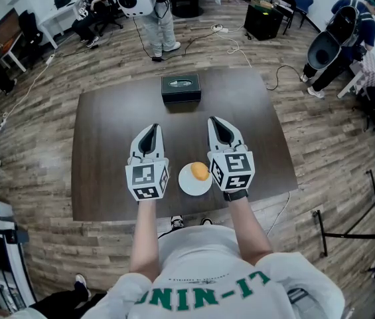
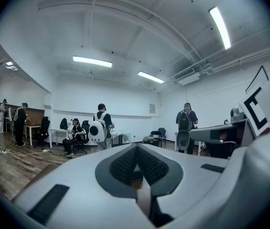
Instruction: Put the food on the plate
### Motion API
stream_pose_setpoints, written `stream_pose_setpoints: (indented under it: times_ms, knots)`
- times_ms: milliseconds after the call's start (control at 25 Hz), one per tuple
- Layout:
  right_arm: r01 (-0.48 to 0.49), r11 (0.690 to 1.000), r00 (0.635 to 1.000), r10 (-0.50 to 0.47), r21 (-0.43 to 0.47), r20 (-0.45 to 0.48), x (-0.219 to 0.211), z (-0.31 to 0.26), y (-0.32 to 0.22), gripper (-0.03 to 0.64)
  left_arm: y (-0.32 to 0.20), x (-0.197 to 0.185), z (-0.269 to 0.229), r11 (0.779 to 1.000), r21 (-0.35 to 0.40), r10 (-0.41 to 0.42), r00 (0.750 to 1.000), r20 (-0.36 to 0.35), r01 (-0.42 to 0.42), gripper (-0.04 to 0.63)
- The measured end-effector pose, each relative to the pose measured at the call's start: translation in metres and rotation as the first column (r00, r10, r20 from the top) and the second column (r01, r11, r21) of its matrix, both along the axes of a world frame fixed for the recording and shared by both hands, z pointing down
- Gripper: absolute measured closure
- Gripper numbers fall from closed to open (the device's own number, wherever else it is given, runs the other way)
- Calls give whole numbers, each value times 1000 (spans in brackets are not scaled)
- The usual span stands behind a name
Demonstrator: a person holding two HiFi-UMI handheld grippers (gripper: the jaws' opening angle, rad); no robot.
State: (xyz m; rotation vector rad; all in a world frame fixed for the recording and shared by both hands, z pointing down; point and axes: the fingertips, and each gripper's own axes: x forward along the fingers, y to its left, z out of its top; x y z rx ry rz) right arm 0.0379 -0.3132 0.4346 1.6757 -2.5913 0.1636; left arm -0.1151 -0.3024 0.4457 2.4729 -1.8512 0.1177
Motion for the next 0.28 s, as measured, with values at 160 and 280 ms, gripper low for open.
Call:
stream_pose_setpoints:
  times_ms: [160,280]
  knots:
    - [-2,1000,1000,2,-8,4,1,2,1,601,1,0,1,1000,1,0,1000,0,0,583]
    - [-3,1000,1000,3,-8,5,2,2,0,601,0,1,0,1000,4,1,1000,0,-1,583]
